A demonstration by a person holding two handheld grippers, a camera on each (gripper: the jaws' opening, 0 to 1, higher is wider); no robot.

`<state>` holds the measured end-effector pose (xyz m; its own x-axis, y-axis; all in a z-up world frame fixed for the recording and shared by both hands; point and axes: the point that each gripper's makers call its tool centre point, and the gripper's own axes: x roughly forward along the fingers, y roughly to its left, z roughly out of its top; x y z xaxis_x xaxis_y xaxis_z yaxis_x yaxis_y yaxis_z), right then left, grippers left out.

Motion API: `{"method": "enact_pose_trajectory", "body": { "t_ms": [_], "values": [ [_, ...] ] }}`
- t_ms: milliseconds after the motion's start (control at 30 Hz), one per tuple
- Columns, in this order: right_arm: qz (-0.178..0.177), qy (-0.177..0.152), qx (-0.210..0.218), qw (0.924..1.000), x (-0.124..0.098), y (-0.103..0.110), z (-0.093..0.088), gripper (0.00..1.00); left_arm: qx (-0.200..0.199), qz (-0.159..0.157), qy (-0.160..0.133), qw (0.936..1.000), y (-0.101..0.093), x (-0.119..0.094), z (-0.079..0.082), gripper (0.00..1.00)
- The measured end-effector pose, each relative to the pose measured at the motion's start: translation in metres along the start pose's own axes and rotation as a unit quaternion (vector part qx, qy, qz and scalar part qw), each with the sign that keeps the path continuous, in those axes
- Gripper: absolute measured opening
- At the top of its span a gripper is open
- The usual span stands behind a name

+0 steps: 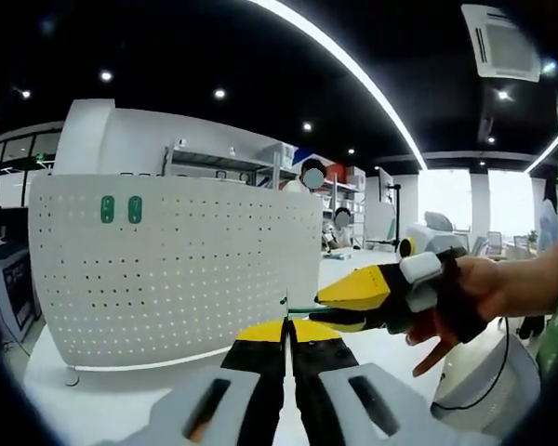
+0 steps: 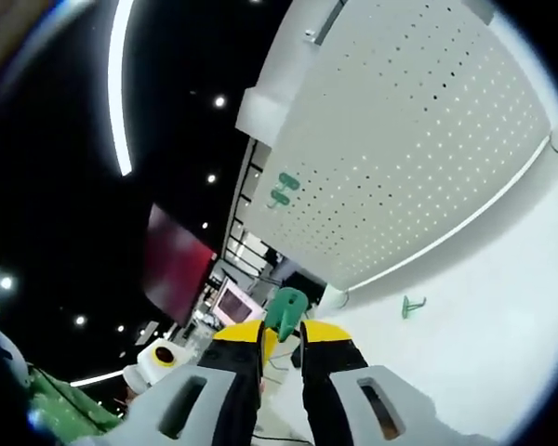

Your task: Insert the hook assembly into the mounting plate slot until the hook locks in place.

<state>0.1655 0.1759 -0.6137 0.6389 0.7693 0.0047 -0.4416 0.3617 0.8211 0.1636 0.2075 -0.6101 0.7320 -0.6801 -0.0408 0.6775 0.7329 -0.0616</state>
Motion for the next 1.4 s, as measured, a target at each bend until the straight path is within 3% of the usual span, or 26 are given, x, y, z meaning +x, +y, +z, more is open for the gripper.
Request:
{"method": "enact_pose_trajectory", "body": {
  "t_ms": [1000,1400],
  "values": [
    [-0.004,-0.006,0.011,0.9999,0.001,-0.004,0.003,0.04,0.001,-0.016,-0.003,0.9999,-0.014,0.003,-0.001,0.01],
    [-0.011,0.000,-0.003,0.9999,0.001,-0.005,0.002,0.03,0.023,-0.011,0.003,0.9997,-0.016,0.003,-0.004,0.02]
  ]
}}
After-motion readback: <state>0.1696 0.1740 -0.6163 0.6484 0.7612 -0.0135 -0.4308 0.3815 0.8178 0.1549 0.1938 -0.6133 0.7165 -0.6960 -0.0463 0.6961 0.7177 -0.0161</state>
